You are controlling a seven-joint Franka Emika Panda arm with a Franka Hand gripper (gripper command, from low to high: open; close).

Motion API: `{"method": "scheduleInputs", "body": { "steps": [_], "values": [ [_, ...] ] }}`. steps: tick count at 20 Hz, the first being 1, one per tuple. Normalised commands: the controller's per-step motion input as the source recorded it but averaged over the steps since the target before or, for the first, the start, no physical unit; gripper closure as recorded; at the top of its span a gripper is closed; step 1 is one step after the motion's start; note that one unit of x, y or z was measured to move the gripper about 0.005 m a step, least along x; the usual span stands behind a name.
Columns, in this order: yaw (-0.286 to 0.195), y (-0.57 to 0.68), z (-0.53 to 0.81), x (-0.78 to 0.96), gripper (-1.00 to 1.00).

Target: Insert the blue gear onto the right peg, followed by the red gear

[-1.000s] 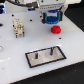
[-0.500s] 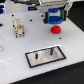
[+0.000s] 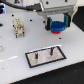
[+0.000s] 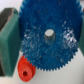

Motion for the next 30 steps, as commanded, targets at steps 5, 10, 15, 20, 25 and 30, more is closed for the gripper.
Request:
{"method": "scheduleInputs", "body": {
  "steps": [5,10,15,20,25,30],
  "values": [
    [0.0,-0.21,0.08,0.79,1.0],
    [0.0,-0.16,0.0,0.57,1.0],
    [0.0,-0.17,-0.08,0.42,1.0],
    [0.0,-0.14,-0.13,0.24,1.0],
    [0.0,-0.12,-0.08,0.11,1.0],
    [0.0,-0.02,0.35,0.03,1.0]
  ]
}}
